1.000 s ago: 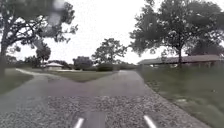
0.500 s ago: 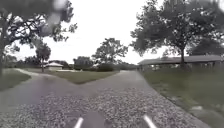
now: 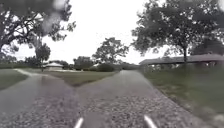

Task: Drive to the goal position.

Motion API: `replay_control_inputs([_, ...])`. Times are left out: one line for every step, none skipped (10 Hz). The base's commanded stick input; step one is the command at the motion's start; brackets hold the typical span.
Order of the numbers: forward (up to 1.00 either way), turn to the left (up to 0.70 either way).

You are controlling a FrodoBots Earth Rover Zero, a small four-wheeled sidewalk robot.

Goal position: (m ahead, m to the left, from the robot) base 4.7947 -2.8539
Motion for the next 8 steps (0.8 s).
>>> replay_control_inputs([0.70, -0.02])
replay_control_inputs([0.70, -0.06])
replay_control_inputs([0.70, -0.19])
replay_control_inputs([0.70, -0.33])
replay_control_inputs([0.70, -0.18])
replay_control_inputs([0.70, 0.00])
replay_control_inputs([0.70, 0.00])
replay_control_inputs([0.70, 0.00])
